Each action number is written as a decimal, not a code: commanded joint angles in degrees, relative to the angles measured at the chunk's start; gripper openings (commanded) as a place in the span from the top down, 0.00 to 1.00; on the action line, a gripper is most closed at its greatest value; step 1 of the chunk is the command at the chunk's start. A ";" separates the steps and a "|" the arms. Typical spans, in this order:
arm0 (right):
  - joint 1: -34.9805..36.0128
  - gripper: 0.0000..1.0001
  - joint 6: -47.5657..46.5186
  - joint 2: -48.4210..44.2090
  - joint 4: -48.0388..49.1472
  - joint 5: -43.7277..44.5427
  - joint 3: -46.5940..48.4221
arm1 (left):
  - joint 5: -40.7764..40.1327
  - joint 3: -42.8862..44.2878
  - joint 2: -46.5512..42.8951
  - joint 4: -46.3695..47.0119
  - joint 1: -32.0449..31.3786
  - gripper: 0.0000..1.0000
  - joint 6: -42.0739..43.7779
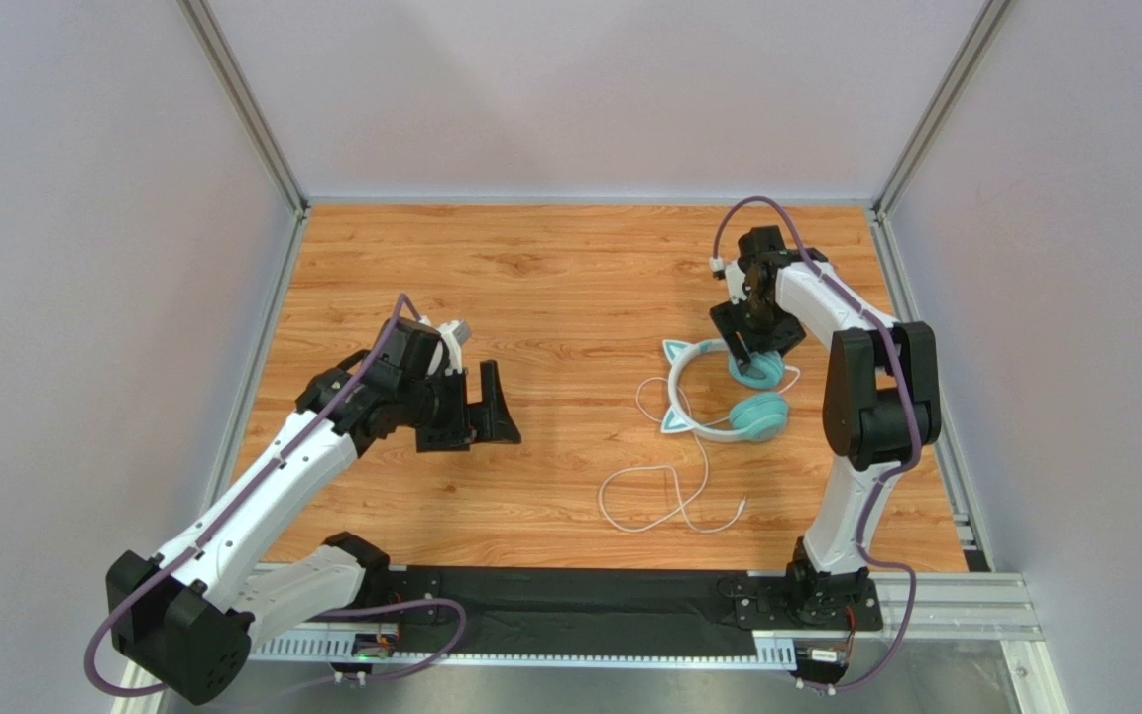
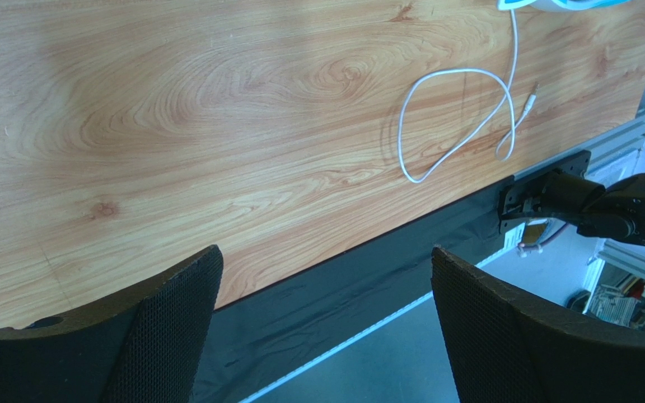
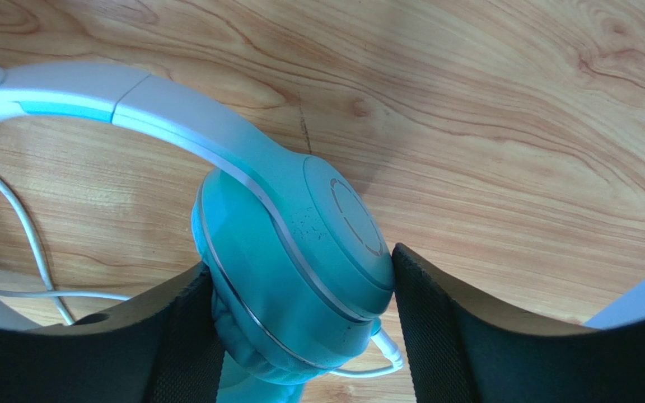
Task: Wrap the headphones
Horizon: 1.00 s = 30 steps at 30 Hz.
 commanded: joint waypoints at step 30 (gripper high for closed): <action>0.32 0.07 14.23 -13.26 8.87 -2.91 -11.79 | 0.59 -1.19 -2.95 1.12 0.33 0.03 0.59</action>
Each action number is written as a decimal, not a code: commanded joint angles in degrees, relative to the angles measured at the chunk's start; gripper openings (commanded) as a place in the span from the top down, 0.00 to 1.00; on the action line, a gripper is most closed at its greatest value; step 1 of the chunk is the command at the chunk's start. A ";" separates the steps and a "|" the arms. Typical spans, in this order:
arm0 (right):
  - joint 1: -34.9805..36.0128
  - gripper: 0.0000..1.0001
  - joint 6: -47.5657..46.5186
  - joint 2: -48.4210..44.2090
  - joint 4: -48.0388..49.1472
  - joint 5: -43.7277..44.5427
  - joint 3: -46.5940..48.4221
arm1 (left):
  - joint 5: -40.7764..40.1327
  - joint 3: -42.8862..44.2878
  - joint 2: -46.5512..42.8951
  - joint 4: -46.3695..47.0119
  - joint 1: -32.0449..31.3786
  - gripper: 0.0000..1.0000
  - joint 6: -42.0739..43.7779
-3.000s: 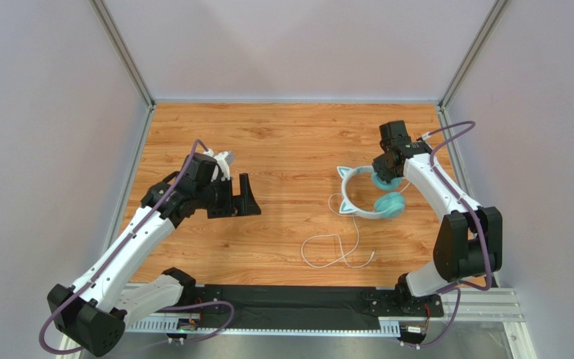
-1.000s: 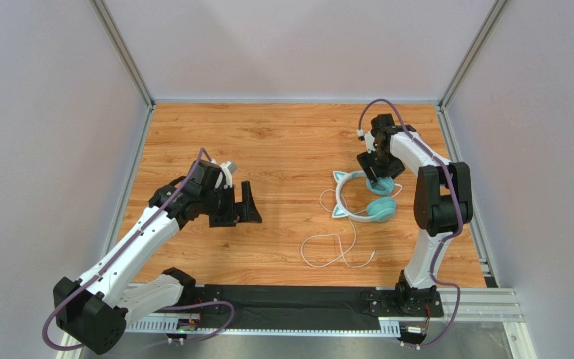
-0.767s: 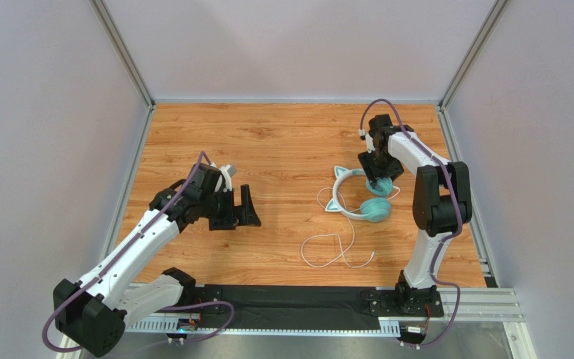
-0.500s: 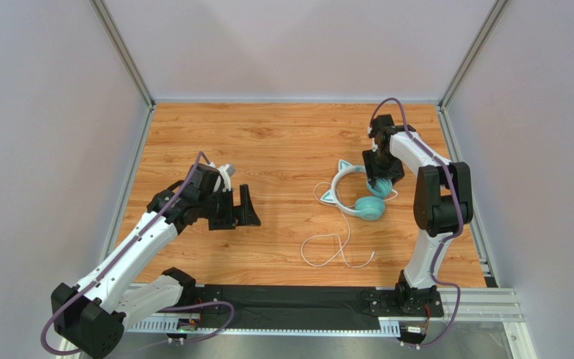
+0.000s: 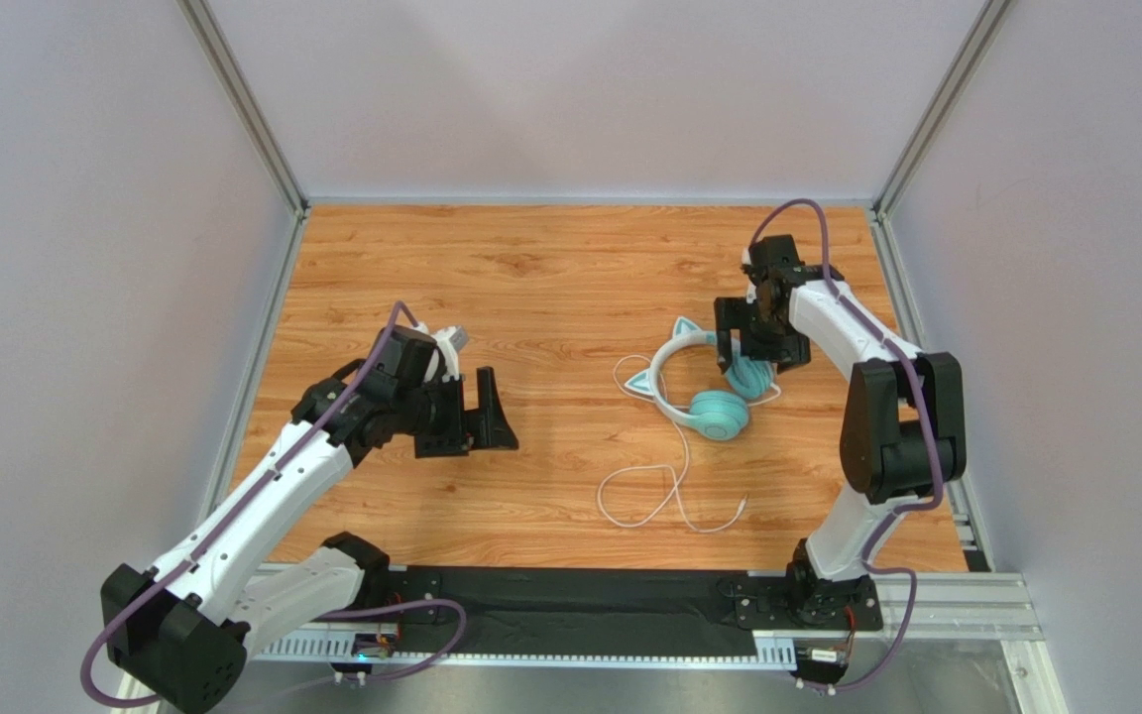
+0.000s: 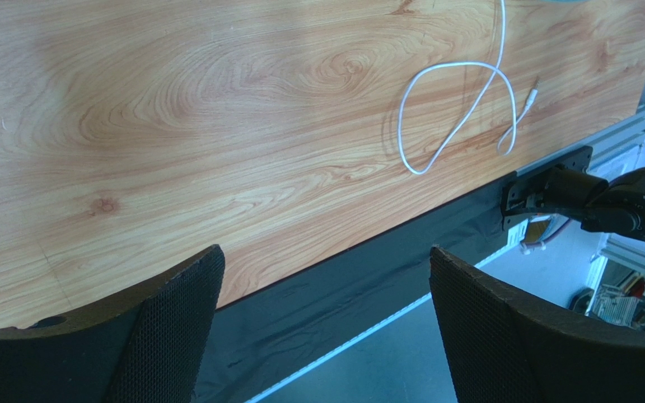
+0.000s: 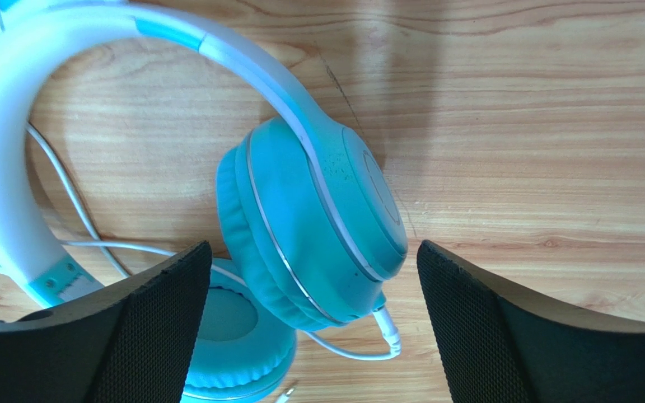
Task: Wrap the headphones
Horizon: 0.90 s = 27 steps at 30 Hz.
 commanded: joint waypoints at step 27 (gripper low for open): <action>0.88 0.90 -12.64 -4.86 16.22 -6.76 -7.62 | 2.00 3.03 0.74 2.19 -0.02 0.04 -0.60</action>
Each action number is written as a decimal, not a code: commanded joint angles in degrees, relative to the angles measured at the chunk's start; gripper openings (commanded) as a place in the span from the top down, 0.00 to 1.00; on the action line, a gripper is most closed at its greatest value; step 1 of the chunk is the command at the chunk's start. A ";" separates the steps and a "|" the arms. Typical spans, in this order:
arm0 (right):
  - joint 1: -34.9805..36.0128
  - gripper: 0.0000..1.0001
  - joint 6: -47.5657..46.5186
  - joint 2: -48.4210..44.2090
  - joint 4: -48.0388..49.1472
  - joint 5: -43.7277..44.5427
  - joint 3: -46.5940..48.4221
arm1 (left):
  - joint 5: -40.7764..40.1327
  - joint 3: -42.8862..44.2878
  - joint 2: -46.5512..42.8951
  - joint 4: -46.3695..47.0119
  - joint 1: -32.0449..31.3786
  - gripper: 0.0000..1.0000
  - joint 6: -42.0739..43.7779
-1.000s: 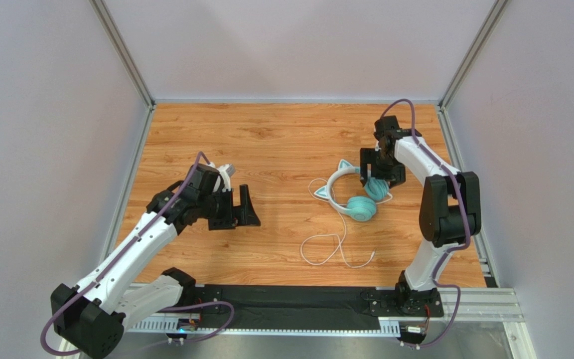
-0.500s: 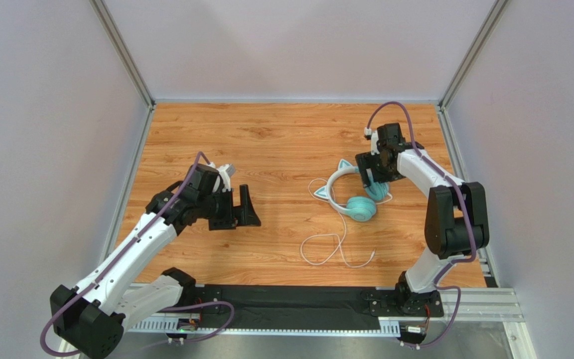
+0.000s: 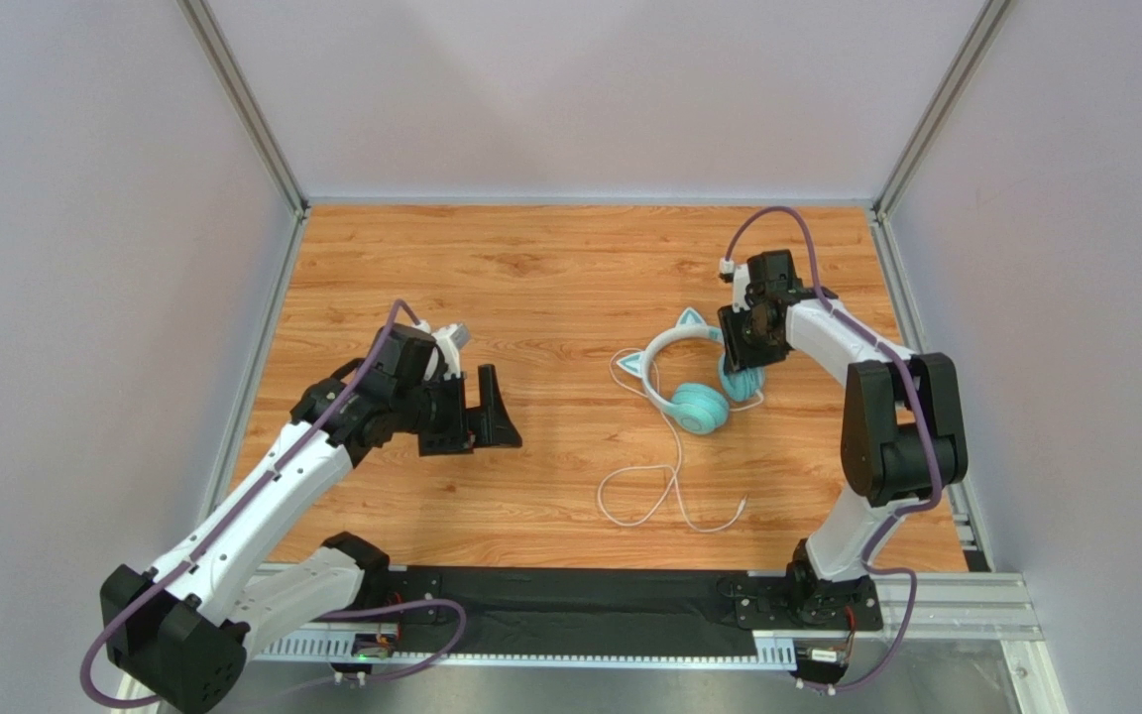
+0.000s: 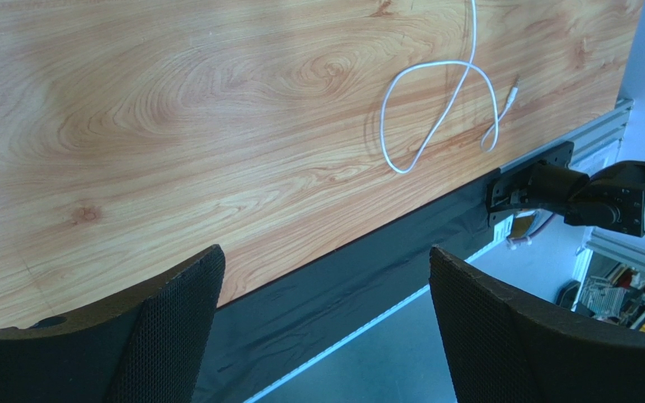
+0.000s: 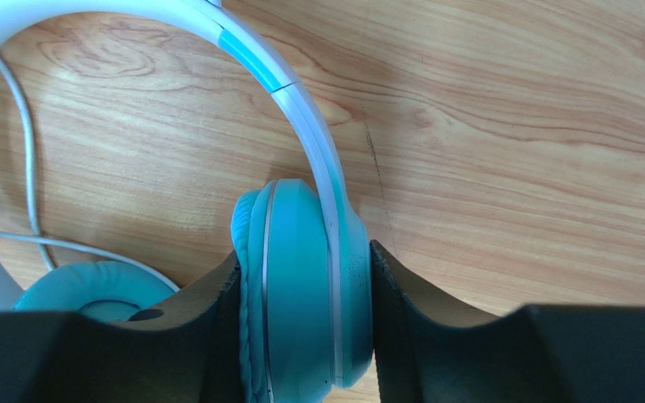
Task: Wrap the headphones
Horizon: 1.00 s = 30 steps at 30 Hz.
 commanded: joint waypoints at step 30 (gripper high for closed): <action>24.92 1.00 17.25 -21.94 -10.36 0.28 14.93 | -18.95 44.25 25.33 -13.45 -12.68 0.07 14.03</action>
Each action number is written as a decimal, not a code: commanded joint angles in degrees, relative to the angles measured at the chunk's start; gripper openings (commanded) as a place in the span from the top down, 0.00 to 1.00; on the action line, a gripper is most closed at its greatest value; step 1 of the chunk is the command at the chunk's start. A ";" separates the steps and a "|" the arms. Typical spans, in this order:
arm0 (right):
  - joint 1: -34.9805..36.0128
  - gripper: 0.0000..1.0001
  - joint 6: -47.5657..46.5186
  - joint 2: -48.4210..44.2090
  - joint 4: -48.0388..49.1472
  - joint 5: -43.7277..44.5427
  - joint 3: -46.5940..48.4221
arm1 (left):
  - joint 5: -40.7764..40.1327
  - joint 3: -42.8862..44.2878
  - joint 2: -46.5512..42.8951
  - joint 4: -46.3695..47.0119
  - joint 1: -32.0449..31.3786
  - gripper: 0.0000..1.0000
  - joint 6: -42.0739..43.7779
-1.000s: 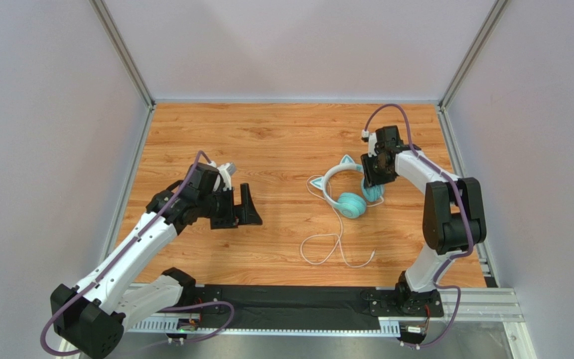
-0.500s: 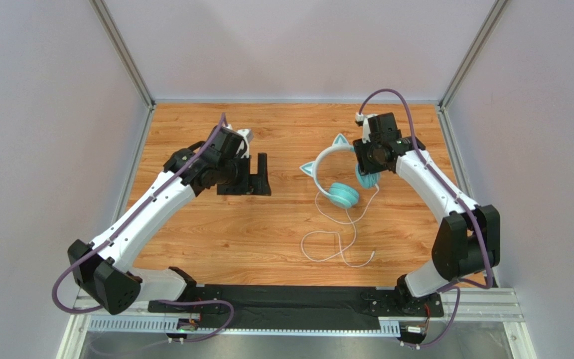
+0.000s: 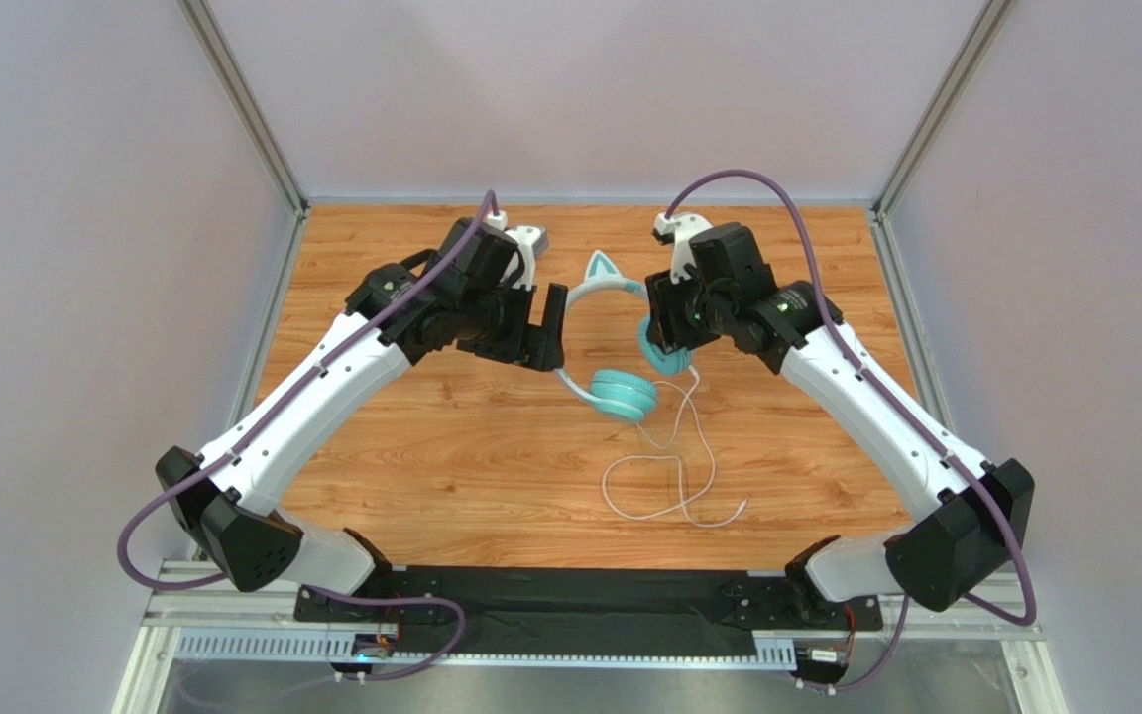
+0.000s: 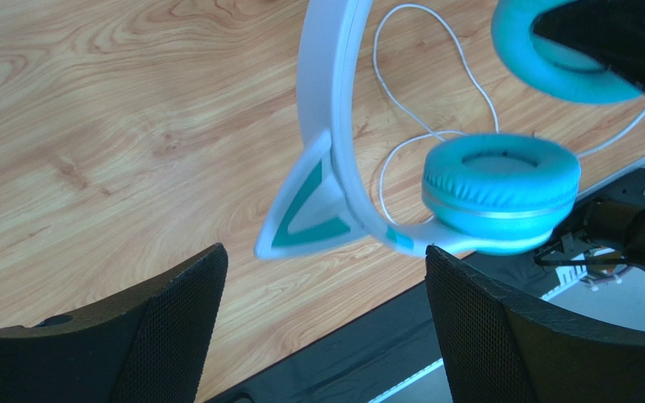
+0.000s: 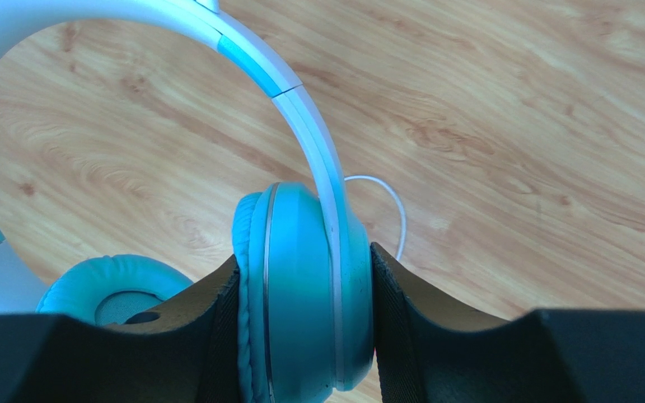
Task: Wrap the headphones
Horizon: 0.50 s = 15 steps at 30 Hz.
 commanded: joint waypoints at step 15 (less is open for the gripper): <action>5.69 1.00 6.28 -1.83 -4.66 -1.26 2.89 | -12.63 9.75 10.65 -5.72 -4.26 0.21 9.92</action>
